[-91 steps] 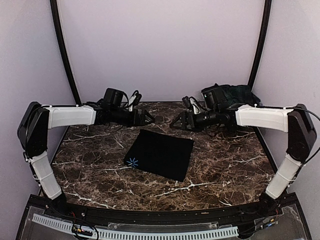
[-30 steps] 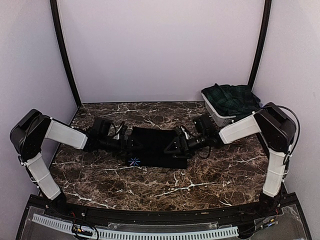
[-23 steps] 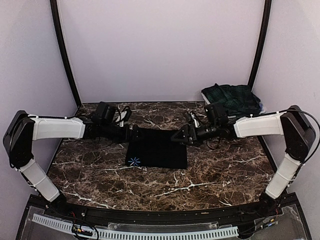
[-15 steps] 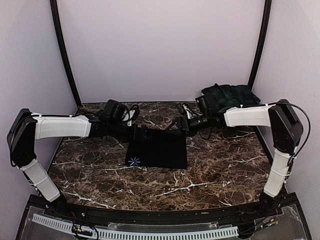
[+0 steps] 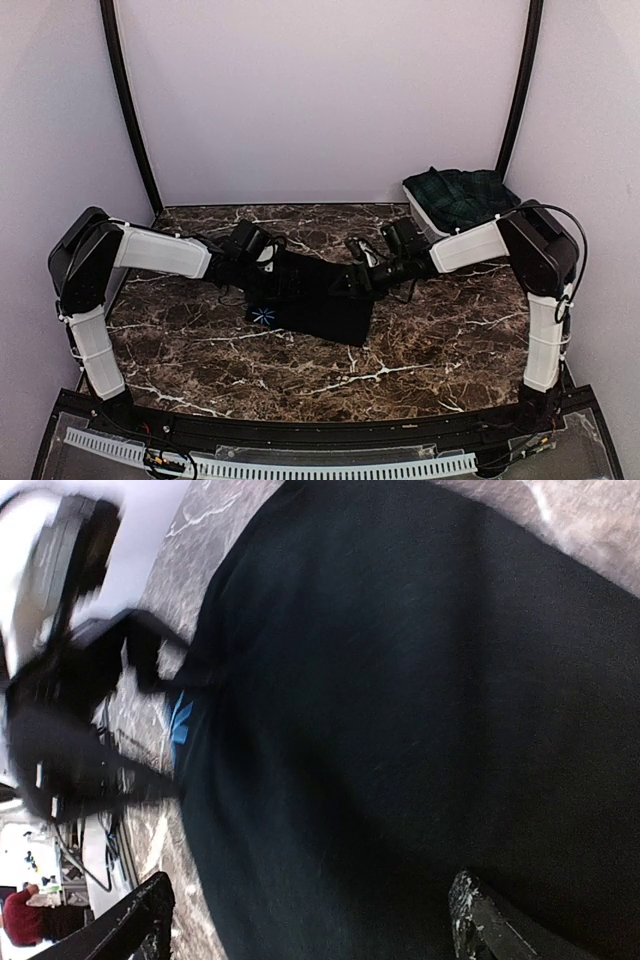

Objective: Fold and stack the mixed laundry pile
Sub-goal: Rotate the square-folded T-shirt at the center of the board, then pick up the square-folded T-shirt from the center of the board.

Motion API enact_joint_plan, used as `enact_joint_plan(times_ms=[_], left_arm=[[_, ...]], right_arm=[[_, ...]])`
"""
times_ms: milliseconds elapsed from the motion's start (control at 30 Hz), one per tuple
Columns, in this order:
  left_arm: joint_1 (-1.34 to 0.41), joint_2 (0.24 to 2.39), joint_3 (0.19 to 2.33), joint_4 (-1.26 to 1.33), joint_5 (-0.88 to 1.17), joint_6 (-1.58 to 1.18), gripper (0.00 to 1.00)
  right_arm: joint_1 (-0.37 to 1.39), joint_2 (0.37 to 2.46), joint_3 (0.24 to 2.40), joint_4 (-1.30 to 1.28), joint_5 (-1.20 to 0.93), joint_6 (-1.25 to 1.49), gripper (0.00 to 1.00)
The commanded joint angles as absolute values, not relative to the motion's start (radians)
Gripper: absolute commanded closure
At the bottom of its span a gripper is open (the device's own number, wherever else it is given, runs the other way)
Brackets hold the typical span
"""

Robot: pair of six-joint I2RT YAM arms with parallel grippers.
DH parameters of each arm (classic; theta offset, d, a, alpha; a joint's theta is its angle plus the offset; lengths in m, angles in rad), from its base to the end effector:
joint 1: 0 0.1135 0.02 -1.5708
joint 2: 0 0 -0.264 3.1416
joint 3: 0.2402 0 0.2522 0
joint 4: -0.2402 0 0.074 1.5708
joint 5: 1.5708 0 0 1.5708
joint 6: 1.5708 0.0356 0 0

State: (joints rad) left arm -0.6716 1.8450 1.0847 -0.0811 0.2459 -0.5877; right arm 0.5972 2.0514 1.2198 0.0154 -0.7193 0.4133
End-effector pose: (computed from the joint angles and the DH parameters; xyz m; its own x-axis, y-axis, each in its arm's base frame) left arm 0.2942 -0.2449 0.1614 -0.8908 0.0211 -0.4540 0.2844 0.8051 -0.5205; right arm 0.3345 0.2558 0.1336 -0.8715 -0.2273 -0.4345 -0.4872 0.5018 0.7147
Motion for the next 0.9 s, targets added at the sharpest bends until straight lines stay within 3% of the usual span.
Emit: enact_joint_plan(times_ms=[0, 267, 367, 567, 700, 867], left_arm=[[-0.583, 1.918, 1.148, -0.169, 0.181, -0.54, 0.01], [-0.537, 1.985, 1.426, -0.263, 0.165, -0.387, 0.01], [-0.556, 1.943, 1.485, -0.323, 0.127, -0.344, 0.01], [-0.721, 1.809, 1.378, -0.328, 0.019, -0.219, 0.02], [-0.84, 1.749, 1.253, -0.256, 0.011, -0.163, 0.17], [-0.953, 1.768, 1.221, -0.229, -0.013, -0.079, 0.48]], right_arm=[[0.674, 1.979, 1.063, 0.102, -0.719, 0.52, 0.07], [0.9, 1.823, 0.956, 0.304, -0.708, 0.752, 0.07], [0.879, 1.702, 0.97, 0.203, -0.651, 0.693, 0.07], [0.708, 1.578, 0.945, 0.04, -0.589, 0.597, 0.08], [0.609, 1.57, 0.924, 0.004, -0.6, 0.549, 0.09], [0.552, 1.592, 0.924, -0.036, -0.619, 0.505, 0.09]])
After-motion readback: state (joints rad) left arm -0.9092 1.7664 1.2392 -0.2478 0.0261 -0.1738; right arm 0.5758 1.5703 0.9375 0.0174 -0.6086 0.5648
